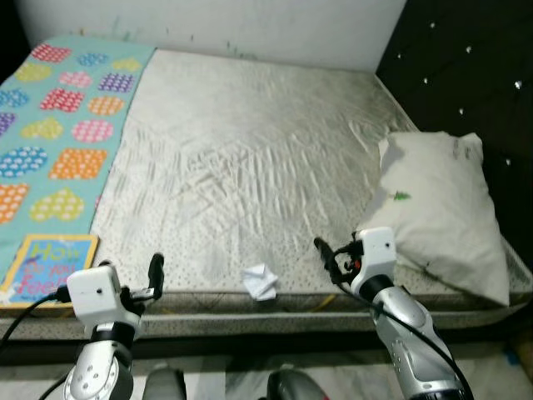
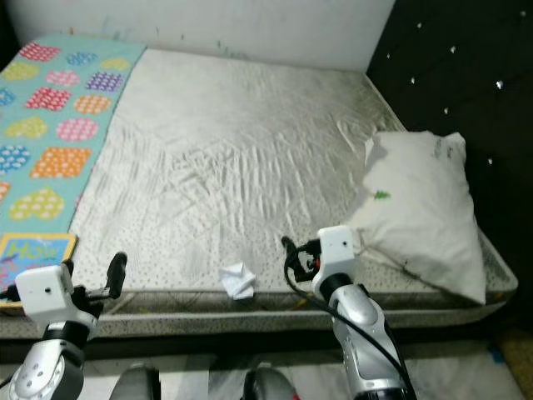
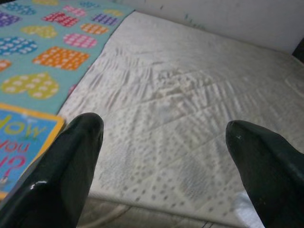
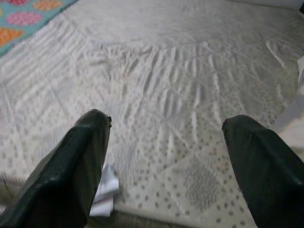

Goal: Clean up the room

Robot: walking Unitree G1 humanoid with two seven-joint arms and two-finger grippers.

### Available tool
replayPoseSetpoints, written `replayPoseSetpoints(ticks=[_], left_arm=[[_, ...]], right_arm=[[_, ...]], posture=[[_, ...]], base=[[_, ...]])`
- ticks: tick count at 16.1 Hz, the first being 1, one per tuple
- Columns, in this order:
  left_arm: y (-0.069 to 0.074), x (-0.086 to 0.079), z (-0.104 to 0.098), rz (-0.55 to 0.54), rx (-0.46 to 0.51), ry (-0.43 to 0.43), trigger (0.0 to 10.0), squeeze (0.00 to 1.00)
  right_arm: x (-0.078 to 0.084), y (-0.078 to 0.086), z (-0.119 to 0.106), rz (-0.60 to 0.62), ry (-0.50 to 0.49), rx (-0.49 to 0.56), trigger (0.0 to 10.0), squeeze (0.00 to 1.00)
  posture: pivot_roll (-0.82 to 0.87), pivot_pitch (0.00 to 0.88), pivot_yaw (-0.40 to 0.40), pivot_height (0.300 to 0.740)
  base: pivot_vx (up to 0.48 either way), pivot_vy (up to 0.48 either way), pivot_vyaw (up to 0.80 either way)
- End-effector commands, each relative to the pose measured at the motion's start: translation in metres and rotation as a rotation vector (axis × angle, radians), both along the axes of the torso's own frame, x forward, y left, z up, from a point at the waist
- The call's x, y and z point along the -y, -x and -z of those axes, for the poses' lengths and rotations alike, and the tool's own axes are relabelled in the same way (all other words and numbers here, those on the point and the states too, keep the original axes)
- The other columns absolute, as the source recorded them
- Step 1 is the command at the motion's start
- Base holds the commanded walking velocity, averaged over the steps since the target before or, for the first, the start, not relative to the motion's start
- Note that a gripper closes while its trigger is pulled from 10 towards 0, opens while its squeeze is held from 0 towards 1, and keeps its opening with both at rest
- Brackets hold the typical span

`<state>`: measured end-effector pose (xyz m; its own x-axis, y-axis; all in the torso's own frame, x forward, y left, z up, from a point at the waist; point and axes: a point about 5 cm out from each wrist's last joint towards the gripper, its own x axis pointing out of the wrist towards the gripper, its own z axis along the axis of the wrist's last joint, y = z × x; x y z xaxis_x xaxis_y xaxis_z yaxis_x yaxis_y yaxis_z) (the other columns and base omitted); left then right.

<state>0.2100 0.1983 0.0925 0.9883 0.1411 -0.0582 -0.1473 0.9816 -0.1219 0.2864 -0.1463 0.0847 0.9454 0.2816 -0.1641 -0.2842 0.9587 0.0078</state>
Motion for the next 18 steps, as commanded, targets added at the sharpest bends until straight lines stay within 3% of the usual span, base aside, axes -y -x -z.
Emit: replayPoseSetpoints(ticks=[1, 4, 8, 13, 18], left_arm=[[0.001, -0.002, -0.001, -0.018, 0.002, -0.014, 10.0, 0.00], [0.001, -0.007, -0.002, -0.044, 0.007, -0.007, 10.0, 0.00], [0.003, -0.008, -0.003, -0.062, 0.006, -0.012, 10.0, 0.00], [0.003, -0.006, -0.003, -0.061, 0.002, -0.006, 10.0, 0.00], [0.000, -0.007, -0.004, -0.053, 0.003, 0.003, 10.0, 0.00]], right_arm=[[-0.001, 0.000, -0.002, -0.039, 0.048, 0.026, 10.0, 0.00], [-0.007, -0.006, -0.006, -0.028, 0.057, 0.027, 10.0, 0.00], [-0.022, -0.011, -0.027, -0.121, 0.053, 0.134, 10.0, 0.00], [-0.021, -0.007, -0.022, -0.155, -0.035, 0.088, 10.0, 0.00], [-0.027, -0.002, -0.019, -0.200, -0.046, 0.080, 10.0, 0.00]], posture=[[0.06, 0.095, -0.144, 0.620], [0.06, 0.097, -0.146, 0.620], [0.06, 0.104, -0.145, 0.620], [0.06, 0.109, -0.145, 0.620], [0.06, 0.123, -0.142, 0.566]], base=[[0.000, 0.000, 0.00], [0.000, 0.000, 0.00], [0.000, 0.000, 0.00], [0.000, 0.000, 0.00], [0.000, 0.000, 0.00]])
